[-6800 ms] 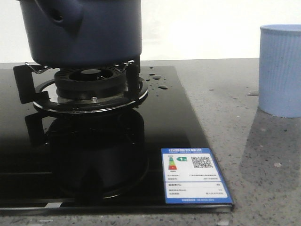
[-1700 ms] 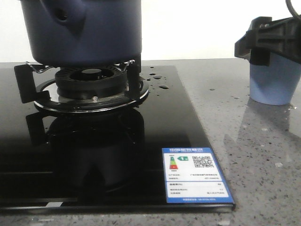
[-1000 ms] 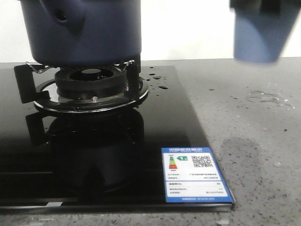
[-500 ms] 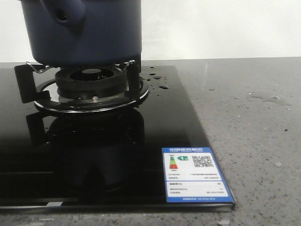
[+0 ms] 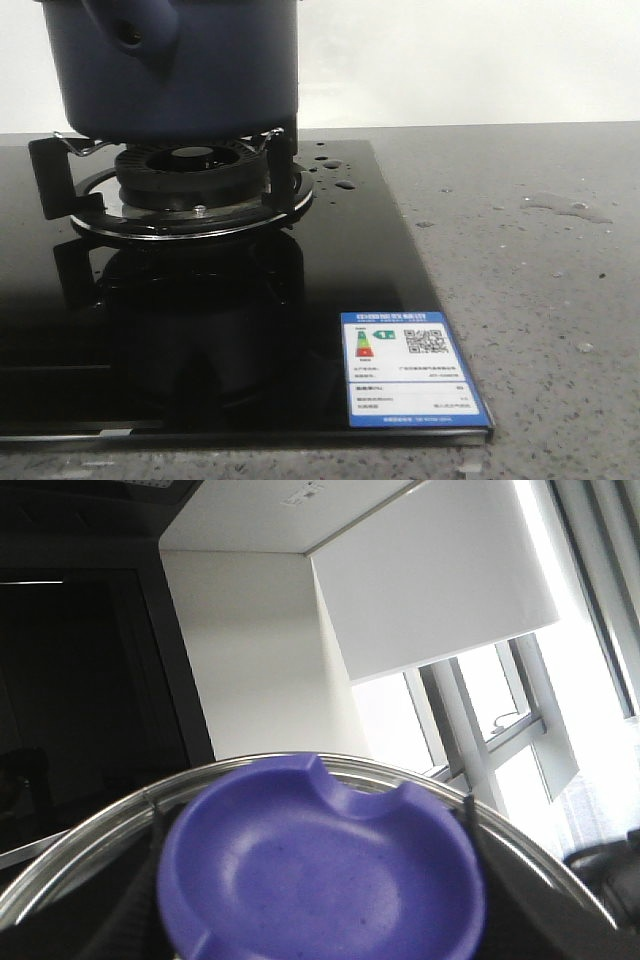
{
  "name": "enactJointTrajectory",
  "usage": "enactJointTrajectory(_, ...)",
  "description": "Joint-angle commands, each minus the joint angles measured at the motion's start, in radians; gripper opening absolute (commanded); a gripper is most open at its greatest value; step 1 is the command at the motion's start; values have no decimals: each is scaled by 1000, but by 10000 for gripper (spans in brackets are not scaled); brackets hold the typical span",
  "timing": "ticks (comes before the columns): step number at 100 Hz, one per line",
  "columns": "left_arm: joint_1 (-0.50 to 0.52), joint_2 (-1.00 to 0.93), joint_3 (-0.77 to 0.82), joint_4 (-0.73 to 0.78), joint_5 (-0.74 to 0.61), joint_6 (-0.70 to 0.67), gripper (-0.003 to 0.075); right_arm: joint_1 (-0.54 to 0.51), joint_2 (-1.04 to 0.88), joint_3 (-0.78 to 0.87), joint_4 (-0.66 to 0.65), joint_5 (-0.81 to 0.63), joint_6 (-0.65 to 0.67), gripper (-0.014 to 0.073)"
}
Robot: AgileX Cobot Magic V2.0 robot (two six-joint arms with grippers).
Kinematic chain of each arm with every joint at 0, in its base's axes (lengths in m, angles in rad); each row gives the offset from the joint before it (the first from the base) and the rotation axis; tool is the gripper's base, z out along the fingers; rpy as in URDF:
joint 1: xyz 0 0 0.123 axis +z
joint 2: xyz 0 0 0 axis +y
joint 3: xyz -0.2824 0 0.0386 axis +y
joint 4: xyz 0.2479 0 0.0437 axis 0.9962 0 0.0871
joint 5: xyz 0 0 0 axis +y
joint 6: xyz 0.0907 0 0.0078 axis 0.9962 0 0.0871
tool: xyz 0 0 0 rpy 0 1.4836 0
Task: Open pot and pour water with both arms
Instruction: 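Lift the cup with the right gripper and carry it over the pot, then tilt the cup with the right gripper to pour water into the pot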
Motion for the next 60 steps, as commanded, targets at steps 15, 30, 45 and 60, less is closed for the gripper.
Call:
enactJointTrajectory(15,-1,-4,-36,-62,-23,-33,326,19,17,-45,-231,-89,-16,214)
enactJointTrajectory(30,-1,-4,-36,-62,-22,-33,326,13,42,-45,-428,-105,-16,214)
enactJointTrajectory(45,-1,-4,-36,-62,-17,-33,326,13,52,-45,-651,-104,-16,214)
enactJointTrajectory(60,-1,-4,-36,-57,-15,-33,326,13,52,-45,-831,-88,-16,214)
